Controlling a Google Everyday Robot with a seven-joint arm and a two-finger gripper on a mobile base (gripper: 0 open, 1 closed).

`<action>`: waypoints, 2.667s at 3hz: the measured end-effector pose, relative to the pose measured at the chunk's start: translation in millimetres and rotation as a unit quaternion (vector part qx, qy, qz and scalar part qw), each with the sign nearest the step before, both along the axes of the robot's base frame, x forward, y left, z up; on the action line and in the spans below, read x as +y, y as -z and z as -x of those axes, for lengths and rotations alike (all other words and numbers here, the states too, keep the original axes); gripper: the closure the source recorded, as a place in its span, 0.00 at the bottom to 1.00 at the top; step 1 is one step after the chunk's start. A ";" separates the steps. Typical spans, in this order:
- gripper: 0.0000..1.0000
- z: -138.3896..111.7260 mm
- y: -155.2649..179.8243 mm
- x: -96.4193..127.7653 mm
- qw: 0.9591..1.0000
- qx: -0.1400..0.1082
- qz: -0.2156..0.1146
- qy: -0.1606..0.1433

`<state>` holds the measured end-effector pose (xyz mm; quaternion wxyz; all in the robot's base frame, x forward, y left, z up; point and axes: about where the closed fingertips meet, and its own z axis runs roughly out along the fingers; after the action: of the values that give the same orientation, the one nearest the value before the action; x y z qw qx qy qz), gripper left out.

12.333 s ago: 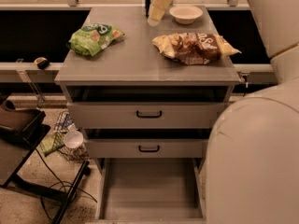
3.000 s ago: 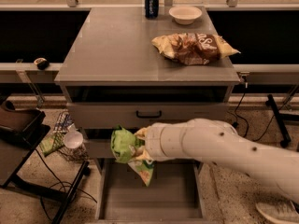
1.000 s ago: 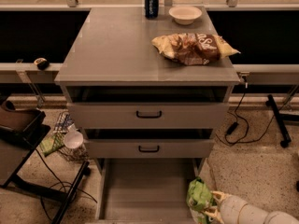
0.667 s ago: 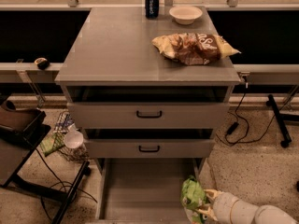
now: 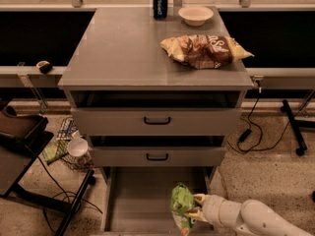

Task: Place green rice chip bag into bottom drawer

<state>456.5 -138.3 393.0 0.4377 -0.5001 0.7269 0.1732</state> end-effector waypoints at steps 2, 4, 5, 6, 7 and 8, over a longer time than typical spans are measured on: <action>1.00 -51.6 38.2 79.2 0.999 0.006 -0.012 -0.041; 0.50 -66.7 41.0 99.3 1.000 0.000 -0.006 -0.009; 0.27 -66.7 41.0 99.3 1.000 0.000 -0.006 -0.009; 0.04 -66.7 41.0 99.3 1.000 0.000 -0.006 -0.009; 0.00 -66.6 41.0 99.3 1.000 0.000 -0.006 -0.009; 0.00 -66.5 41.0 99.4 1.000 0.000 -0.006 -0.009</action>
Offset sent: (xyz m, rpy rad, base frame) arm 0.0778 0.1070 -0.0516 -0.0039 0.0014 0.0727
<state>523.0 -38.9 352.0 0.4393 -0.5040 0.7212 0.1812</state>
